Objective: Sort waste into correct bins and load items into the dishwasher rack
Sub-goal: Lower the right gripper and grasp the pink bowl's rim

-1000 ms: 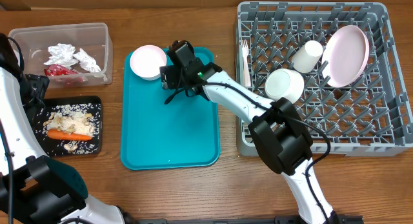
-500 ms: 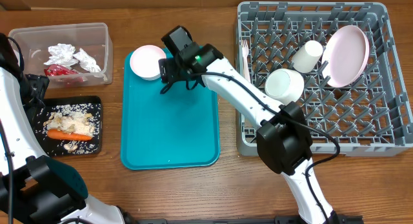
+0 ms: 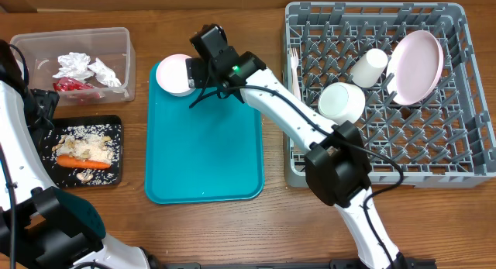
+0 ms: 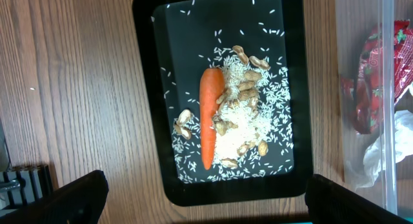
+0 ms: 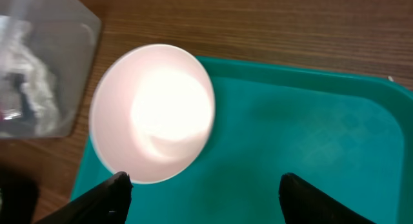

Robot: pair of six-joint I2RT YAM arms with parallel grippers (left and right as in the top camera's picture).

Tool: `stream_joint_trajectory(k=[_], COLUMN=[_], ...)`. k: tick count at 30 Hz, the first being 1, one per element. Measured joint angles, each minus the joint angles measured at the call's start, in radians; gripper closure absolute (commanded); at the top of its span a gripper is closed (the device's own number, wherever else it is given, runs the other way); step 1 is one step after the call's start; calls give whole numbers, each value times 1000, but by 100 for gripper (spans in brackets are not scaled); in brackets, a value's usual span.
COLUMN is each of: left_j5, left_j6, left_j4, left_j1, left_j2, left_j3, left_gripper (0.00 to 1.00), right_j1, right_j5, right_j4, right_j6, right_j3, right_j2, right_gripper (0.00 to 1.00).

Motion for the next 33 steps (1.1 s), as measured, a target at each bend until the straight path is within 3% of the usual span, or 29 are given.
stream_joint_trajectory(k=[17, 33], left_j5=[0, 0], left_j6=[0, 0], left_j4=[0, 0], left_j1=[0, 0], left_j2=[0, 0], left_j3=[0, 0], left_gripper=[0, 0], right_j1=[0, 0], right_j5=[-43, -34], right_j4=[127, 50], right_j6=[13, 21], right_j3=[0, 2], right_j2=[107, 167], right_gripper=[28, 61])
